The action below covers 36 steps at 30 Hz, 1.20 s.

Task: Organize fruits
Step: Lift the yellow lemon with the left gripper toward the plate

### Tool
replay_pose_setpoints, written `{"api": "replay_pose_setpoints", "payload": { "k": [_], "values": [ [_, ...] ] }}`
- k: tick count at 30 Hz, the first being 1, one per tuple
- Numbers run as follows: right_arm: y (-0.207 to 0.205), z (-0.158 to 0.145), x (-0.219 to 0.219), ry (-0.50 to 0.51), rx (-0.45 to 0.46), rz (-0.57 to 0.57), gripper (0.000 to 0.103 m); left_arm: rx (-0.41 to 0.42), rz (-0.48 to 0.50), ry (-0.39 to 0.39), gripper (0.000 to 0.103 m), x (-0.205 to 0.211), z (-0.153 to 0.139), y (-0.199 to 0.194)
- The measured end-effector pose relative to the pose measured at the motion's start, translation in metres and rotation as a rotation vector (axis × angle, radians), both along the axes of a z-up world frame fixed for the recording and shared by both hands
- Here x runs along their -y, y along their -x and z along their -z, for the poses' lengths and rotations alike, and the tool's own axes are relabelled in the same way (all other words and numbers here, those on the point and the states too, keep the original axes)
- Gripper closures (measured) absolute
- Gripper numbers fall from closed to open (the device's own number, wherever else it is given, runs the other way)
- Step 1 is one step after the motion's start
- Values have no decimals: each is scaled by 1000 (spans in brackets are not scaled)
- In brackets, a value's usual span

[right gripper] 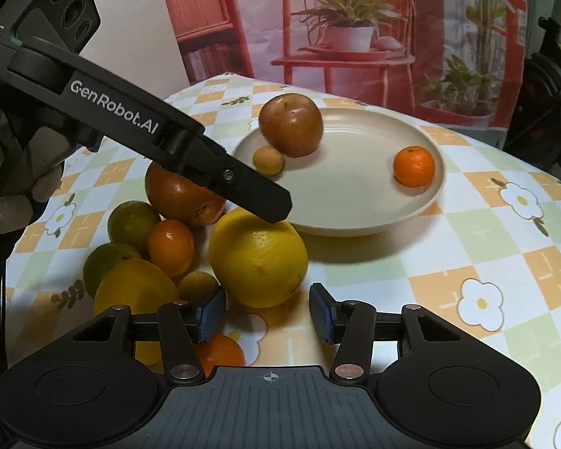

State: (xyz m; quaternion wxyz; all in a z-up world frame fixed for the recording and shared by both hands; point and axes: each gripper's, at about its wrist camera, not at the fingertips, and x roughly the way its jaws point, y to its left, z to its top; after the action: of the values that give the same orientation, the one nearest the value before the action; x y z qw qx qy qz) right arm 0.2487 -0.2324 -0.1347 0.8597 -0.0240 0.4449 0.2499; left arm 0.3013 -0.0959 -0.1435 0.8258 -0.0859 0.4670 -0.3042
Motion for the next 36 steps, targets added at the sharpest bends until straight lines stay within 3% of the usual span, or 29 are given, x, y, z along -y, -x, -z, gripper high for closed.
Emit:
{"api": "replay_pose_setpoints", "payload": {
  "k": [21,26,36],
  "values": [
    [3,-17,-16,83,71,-45,53,5,2,-9,70,1,1,2],
    [-1,-14,-12,32,56,-19,52,4,2,-9,70,0,1,3],
    [5,-8,9,-64,34,50,53,-69,-33,66,69,-16,4,1]
  ]
}}
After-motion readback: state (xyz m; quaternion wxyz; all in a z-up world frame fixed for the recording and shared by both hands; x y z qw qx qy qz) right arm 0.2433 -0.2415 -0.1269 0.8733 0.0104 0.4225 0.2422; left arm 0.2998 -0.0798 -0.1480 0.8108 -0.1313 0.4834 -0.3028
